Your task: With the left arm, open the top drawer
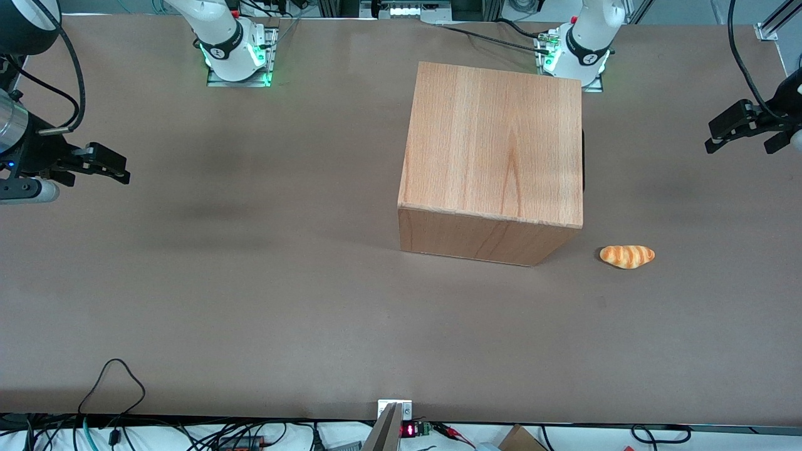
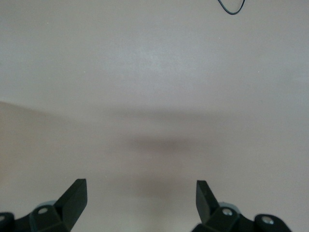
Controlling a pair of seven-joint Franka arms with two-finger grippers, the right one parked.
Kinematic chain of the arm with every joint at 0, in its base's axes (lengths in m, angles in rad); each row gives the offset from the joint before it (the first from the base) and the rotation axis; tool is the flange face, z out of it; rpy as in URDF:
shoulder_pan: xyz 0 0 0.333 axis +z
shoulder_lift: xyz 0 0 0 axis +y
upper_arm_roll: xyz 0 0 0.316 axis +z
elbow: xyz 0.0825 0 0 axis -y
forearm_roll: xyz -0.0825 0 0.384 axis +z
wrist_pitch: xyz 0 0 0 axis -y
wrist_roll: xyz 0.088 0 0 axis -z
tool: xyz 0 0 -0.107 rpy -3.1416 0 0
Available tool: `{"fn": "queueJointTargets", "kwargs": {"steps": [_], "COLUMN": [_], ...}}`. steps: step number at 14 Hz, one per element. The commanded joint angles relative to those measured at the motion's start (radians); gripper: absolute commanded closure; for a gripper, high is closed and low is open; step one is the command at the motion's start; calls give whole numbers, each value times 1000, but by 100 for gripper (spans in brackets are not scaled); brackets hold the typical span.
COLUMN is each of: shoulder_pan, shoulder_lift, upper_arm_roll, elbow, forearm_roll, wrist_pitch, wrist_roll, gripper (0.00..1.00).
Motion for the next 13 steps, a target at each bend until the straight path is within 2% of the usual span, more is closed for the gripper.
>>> {"fn": "queueJointTargets", "kwargs": {"steps": [1, 13], "shoulder_pan": [5, 5], "shoulder_lift": [-6, 17], "upper_arm_roll": [3, 4], "elbow": [15, 30], "forearm_roll": [-12, -14], "wrist_pitch": [-14, -18], "wrist_roll": [30, 32], "gripper": [0, 0]}}
